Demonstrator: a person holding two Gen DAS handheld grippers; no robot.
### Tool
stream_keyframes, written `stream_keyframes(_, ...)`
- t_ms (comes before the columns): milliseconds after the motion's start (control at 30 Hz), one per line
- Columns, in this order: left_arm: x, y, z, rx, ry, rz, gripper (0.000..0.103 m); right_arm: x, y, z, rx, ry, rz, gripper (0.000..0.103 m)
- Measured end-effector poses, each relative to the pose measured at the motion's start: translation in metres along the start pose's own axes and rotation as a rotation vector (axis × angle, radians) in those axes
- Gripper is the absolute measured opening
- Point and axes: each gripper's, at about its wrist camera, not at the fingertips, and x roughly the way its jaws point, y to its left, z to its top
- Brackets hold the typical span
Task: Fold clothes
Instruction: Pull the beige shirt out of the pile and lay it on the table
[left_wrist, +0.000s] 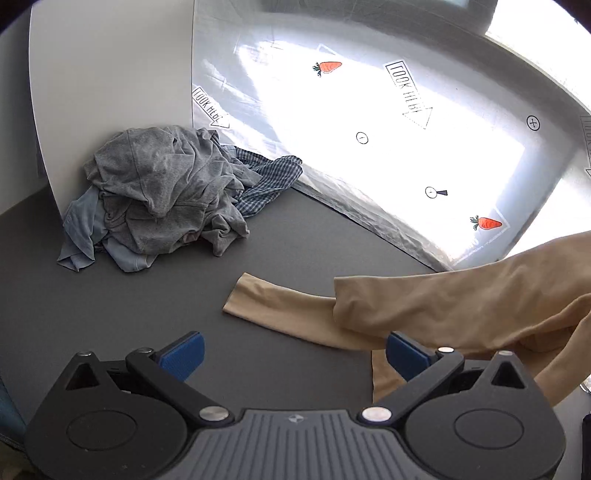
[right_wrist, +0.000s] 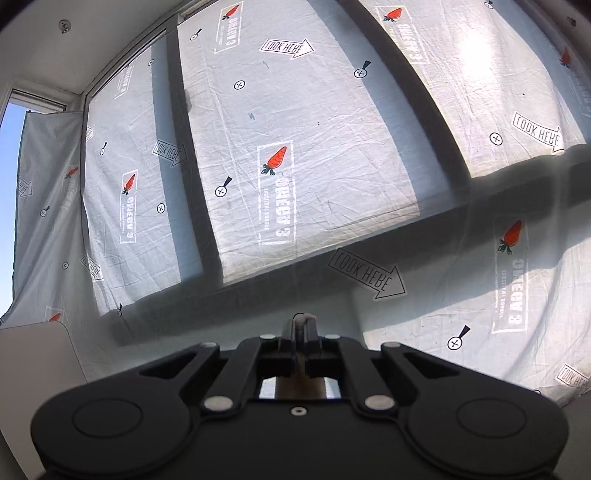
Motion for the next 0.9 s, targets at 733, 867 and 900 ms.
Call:
stream_keyframes(733, 0.082, -0.093, -0.069, 0.162, 0.252, 0.060, 0.103, 0.028, -0.174, -0.146, -0.163, 0.607, -0.372, 0.034)
stream_keyframes(867, 0.124, -0.098, -0.081, 0.196, 0.343, 0.096, 0.103, 0.055, -0.133, -0.204, -0.335, 0.774, -0.227, 0.039)
stream_keyframes(900, 0.132, -0.098, -0.086, 0.206, 0.369, 0.106, 0.103, 0.057, -0.124, -0.218, -0.381, 0.810, -0.199, 0.039)
